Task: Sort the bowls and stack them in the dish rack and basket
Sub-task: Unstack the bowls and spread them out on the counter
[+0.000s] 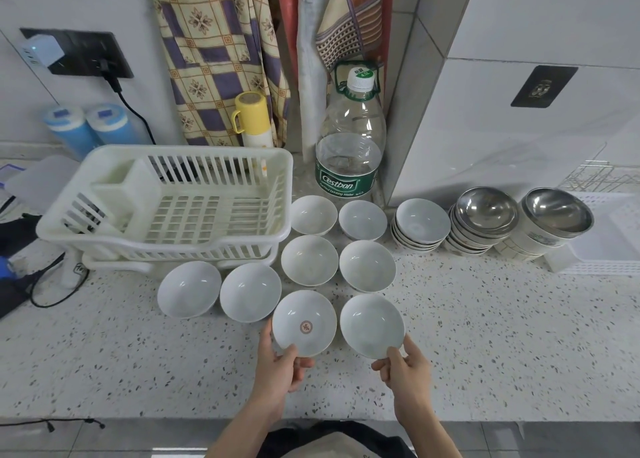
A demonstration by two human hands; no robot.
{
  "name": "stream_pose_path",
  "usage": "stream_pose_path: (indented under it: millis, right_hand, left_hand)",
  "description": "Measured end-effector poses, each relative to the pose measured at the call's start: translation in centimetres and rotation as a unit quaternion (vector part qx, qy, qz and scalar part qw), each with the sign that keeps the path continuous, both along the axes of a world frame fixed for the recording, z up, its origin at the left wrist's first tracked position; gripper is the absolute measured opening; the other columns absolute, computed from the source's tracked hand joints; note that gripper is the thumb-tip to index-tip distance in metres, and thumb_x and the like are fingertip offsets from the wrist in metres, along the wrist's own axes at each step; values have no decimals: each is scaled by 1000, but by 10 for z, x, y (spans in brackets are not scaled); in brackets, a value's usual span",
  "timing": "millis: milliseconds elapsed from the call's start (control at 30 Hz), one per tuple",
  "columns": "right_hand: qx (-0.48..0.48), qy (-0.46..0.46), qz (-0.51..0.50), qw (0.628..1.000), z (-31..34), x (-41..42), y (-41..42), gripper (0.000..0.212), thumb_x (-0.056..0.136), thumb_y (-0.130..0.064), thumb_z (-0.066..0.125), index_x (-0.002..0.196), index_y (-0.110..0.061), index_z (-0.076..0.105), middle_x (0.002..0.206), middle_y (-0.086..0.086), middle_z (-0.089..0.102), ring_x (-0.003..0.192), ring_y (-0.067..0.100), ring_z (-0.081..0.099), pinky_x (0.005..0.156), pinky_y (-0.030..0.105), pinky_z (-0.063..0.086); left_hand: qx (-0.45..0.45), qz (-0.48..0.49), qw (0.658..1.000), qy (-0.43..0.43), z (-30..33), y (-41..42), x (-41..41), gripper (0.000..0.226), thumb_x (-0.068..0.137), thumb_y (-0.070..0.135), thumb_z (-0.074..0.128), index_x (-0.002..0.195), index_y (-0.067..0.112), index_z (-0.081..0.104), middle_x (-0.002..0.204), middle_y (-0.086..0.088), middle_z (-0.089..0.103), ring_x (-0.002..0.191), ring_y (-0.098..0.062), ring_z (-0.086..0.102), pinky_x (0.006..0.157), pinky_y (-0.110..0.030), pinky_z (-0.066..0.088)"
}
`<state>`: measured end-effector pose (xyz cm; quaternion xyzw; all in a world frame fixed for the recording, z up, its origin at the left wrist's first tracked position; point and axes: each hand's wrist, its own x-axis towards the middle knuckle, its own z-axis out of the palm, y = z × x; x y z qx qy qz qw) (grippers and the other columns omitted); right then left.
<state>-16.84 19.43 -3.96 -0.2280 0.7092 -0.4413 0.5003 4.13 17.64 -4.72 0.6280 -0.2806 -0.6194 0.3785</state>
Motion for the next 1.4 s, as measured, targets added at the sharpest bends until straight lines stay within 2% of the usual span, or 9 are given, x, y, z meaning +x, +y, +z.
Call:
stream_pose_path:
  millis: [133, 267, 500, 933, 1100, 1267, 1400]
  right_hand:
    - [2, -8, -3, 1000, -4, 0, 0, 54, 93, 2, 42, 141, -21, 49, 52, 15, 61, 40, 9, 42, 41, 19, 38]
    - [3, -15, -3, 1000, -5, 1, -1, 52, 92, 2, 42, 137, -21, 53, 52, 15, 62, 38, 9, 40, 39, 19, 35]
    - [4, -14, -1, 1000, -2, 3, -1, 48, 95, -1, 44, 137, -23, 52, 53, 13, 63, 38, 9, 42, 39, 20, 36]
    - [14, -11, 0, 1000, 0, 5, -1, 42, 97, -6, 45, 133, -27, 53, 54, 10, 63, 39, 11, 43, 39, 22, 34]
    - [18, -3, 3, 1000, 0, 5, -2, 46, 95, -4, 44, 135, -25, 52, 54, 10, 64, 39, 12, 43, 39, 23, 33]
    - [26, 1, 5, 1000, 0, 5, -2, 46, 95, -5, 45, 136, -25, 50, 55, 11, 64, 40, 13, 44, 41, 25, 33]
    - [30, -8, -2, 1000, 1, 5, -3, 41, 95, -9, 47, 132, -25, 52, 55, 10, 65, 40, 14, 44, 41, 24, 33]
  left_hand:
    - [1, -1, 1000, -2, -2, 0, -1, 65, 100, 4, 49, 145, 46, 29, 80, -24, 73, 52, -11, 61, 38, -21, 32]
    - [4, -3, 1000, -5, -3, -1, 0, 63, 100, 8, 49, 145, 47, 29, 76, -20, 74, 64, -22, 58, 40, -23, 32]
    - [4, -11, 1000, -12, -2, -4, 0, 62, 101, 12, 51, 145, 49, 29, 75, -20, 74, 46, -10, 49, 39, -21, 33]
    - [-5, -4, 999, -39, 1, -1, -3, 66, 98, 5, 50, 145, 47, 31, 73, -20, 73, 47, -11, 53, 38, -20, 34]
    - [-11, 3, 999, -44, 4, 0, -4, 64, 98, 2, 49, 142, 46, 34, 81, -25, 72, 42, -7, 55, 36, -18, 33]
    - [-2, 4, 999, -46, 5, -1, -4, 64, 98, 5, 48, 137, 53, 33, 85, -24, 72, 42, -7, 54, 37, -20, 32]
    - [8, 3, 999, -32, 4, -1, -2, 60, 98, 11, 51, 130, 59, 32, 73, -18, 74, 43, -11, 50, 37, -22, 30]
